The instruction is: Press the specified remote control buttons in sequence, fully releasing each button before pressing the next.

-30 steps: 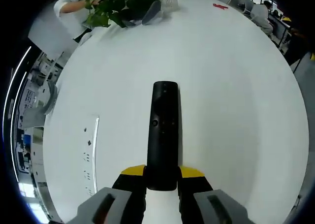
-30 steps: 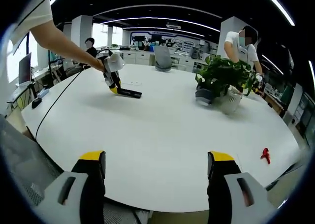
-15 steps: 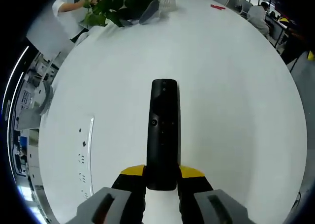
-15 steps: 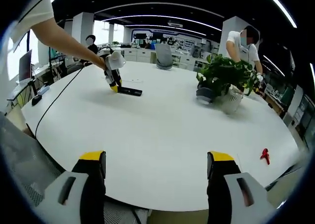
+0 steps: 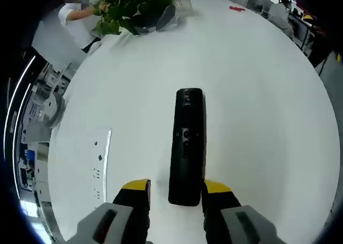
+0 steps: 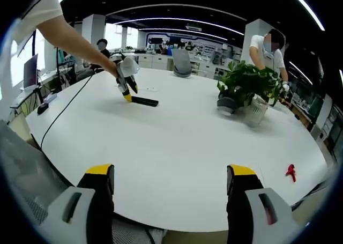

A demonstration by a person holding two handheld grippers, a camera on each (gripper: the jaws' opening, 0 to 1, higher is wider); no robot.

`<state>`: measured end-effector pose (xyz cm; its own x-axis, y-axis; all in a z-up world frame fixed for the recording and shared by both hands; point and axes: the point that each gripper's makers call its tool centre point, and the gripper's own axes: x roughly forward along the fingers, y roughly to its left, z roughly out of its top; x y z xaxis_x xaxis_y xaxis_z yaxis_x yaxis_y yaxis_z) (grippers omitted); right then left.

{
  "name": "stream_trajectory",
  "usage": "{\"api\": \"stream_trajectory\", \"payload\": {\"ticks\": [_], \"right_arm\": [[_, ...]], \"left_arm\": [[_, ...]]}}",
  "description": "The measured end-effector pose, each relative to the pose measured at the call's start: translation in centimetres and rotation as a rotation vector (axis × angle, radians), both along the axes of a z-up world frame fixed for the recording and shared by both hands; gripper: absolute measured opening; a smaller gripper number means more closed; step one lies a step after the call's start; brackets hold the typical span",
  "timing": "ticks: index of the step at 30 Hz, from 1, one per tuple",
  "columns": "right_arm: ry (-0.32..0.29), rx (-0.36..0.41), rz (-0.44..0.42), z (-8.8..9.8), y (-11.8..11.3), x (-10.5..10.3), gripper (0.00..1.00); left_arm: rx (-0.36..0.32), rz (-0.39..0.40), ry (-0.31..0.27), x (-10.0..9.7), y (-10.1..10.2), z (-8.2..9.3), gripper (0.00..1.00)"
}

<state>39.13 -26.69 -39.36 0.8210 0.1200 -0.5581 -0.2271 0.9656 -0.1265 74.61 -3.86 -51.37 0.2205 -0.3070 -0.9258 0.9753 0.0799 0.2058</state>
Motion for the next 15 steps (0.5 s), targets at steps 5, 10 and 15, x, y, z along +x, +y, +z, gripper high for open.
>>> {"api": "stream_trajectory", "payload": {"ticks": [5, 10, 15], "right_arm": [[-0.004, 0.005, -0.006, 0.0, -0.1, 0.0, 0.95], [0.005, -0.004, 0.001, -0.3, -0.1, 0.0, 1.0], [0.014, 0.034, -0.03, -0.6, -0.4, 0.0, 1.0]], "left_arm": [[-0.048, 0.136, -0.073, 1.1, 0.6, 0.6, 0.46], [-0.118, 0.295, -0.107, 1.9, 1.7, 1.2, 0.61], [-0.141, 0.391, -0.158, 2.2, 3.1, 1.6, 0.83]]}}
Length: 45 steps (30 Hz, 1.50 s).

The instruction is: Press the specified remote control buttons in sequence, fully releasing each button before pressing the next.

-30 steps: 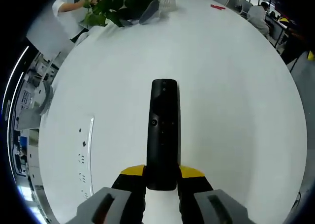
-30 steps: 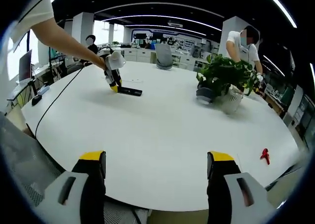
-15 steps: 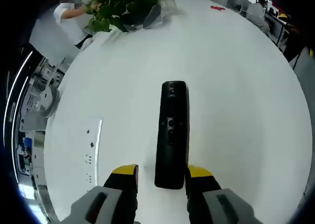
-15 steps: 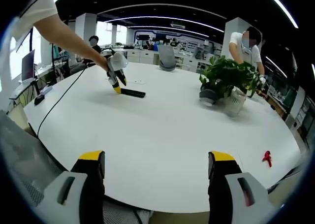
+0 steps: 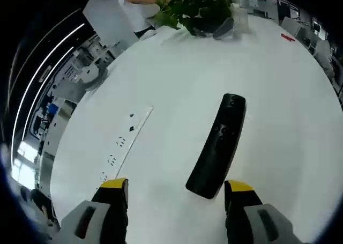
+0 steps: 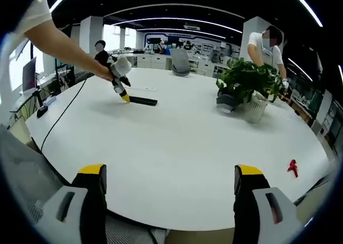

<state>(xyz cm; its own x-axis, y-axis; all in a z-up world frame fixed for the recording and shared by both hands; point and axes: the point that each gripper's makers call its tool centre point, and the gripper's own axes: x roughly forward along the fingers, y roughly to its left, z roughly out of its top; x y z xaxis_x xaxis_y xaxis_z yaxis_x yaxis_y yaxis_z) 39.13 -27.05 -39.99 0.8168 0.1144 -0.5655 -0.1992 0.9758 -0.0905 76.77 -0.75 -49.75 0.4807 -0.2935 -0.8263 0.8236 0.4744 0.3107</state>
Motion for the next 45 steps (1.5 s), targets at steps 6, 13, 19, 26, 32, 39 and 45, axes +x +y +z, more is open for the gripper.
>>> {"api": "stream_trajectory", "payload": {"ticks": [6, 13, 19, 26, 32, 39, 45], "right_arm": [[0.0, -0.014, 0.034, 0.0, 0.6, -0.1, 1.0], [-0.015, -0.011, 0.066, 0.3, 1.2, -0.1, 1.0], [-0.028, 0.052, 0.047, 0.6, 1.2, -0.1, 1.0], [-0.05, 0.008, 0.104, 1.1, 2.0, -0.1, 1.0], [-0.043, 0.034, 0.089, 1.2, 1.9, -0.2, 1.0], [-0.068, 0.017, 0.105, 1.8, 2.1, -0.3, 1.0], [-0.095, 0.013, 0.086, 2.3, 1.8, -0.1, 1.0]], "left_arm": [[-0.085, 0.111, -0.125, 0.4, 0.8, 2.3, 1.0], [-0.246, 0.168, -0.189, -2.5, 0.6, 7.4, 1.0], [-0.395, 0.234, -0.224, -7.8, 1.2, 11.9, 1.0], [-0.515, 0.297, -0.269, -14.7, 2.2, 16.2, 1.0], [-0.579, 0.342, -0.301, -20.8, 3.0, 18.5, 1.0], [-0.654, 0.454, -0.308, -26.8, 4.5, 19.2, 1.0], [-0.701, 0.526, -0.306, -31.5, 6.6, 18.7, 1.0]]}}
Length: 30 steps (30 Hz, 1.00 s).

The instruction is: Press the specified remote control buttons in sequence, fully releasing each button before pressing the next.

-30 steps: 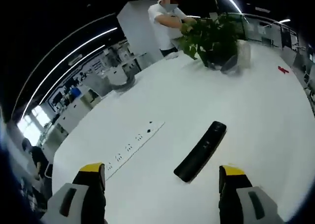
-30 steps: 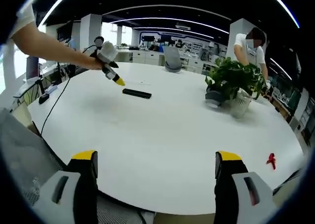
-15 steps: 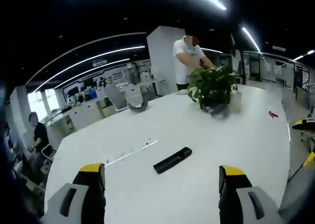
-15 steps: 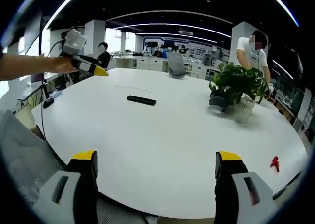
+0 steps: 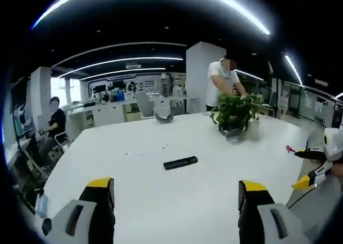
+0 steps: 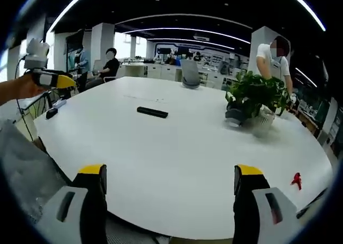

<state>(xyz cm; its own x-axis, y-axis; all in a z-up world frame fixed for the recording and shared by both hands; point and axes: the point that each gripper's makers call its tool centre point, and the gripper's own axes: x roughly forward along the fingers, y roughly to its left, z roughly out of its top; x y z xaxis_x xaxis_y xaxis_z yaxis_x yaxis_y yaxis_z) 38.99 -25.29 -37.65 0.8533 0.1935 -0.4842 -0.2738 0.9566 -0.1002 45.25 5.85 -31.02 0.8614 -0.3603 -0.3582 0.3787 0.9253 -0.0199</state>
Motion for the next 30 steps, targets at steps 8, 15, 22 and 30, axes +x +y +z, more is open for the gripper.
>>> {"api": "stream_trajectory", "payload": {"ticks": [8, 15, 22, 30], "right_arm": [[-0.037, 0.003, -0.016, 0.7, -0.3, 0.1, 1.0], [-0.068, -0.001, -0.039, 1.2, -0.7, 0.3, 1.0], [-0.09, 0.005, -0.068, 1.7, -1.1, 0.2, 1.0], [-0.105, 0.011, -0.091, 1.9, -1.5, 0.2, 1.0]], "left_arm": [[0.014, 0.035, 0.005, -3.7, 1.8, -1.6, 1.0], [-0.001, 0.067, -0.004, -5.5, 2.4, -2.7, 1.0], [0.105, 0.113, -0.078, -5.3, 3.6, -1.9, 1.0], [0.133, 0.111, -0.088, -5.3, 3.8, -2.0, 1.0]]}}
